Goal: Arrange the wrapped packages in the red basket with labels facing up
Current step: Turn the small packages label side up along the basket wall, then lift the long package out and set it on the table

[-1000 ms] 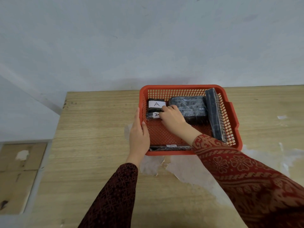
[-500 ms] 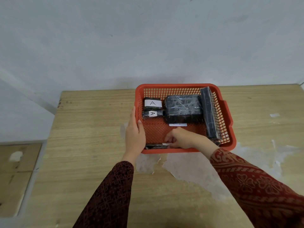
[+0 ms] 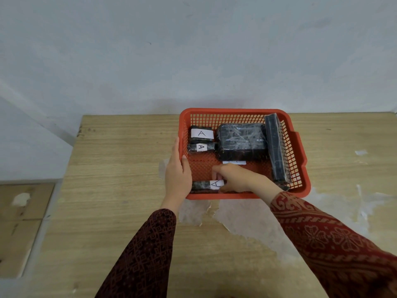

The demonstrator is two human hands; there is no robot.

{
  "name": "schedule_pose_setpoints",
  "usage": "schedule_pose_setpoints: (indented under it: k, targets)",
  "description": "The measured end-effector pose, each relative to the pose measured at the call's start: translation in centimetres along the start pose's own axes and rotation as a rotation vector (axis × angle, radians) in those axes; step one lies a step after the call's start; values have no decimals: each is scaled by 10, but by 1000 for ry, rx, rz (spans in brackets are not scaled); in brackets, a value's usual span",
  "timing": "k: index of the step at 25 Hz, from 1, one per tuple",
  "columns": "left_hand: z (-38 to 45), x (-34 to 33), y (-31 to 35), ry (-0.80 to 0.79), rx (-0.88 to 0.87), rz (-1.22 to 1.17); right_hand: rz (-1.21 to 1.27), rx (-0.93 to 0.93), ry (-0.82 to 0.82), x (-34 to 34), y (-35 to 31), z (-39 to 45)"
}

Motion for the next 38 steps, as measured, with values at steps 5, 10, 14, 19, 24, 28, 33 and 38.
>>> schedule_pose_setpoints:
  k: [5, 10, 14, 19, 24, 28, 33, 38]
  targets:
    - [0, 0, -3, 9, 14, 20, 84, -19, -2, -5, 5, 5]
    - [2, 2, -3, 2, 17, 35, 209, -26, 33, -7, 6, -9]
    - [-5, 15, 9, 148, -43, 173, 215, 33, 239, 6, -3, -49]
    - [-15, 10, 40, 204, -239, 485, 1, -100, 826, 26, 22, -130]
    - [-21, -6, 60, 178, -316, 774, 237, -411, 783, 18, 76, -133]
    - [-32, -42, 86, 24, -414, 736, 367, -435, 781, 17, 91, -129]
    - [-74, -111, 104, -152, -366, 673, 410, -351, 827, 23, 96, -134]
    - [-89, -149, 99, -178, -239, 697, 812, -85, 956, 31, 114, -173]
Point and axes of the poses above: each hand's wrist, its own z-axis towards the middle knuckle, its own x-axis out of the back of the hand, y = z × x, the point moved 9 cm from there along z, towards the middle knuckle, and after that the axes turned 11 degrees about -y, right-handed, at the moved point
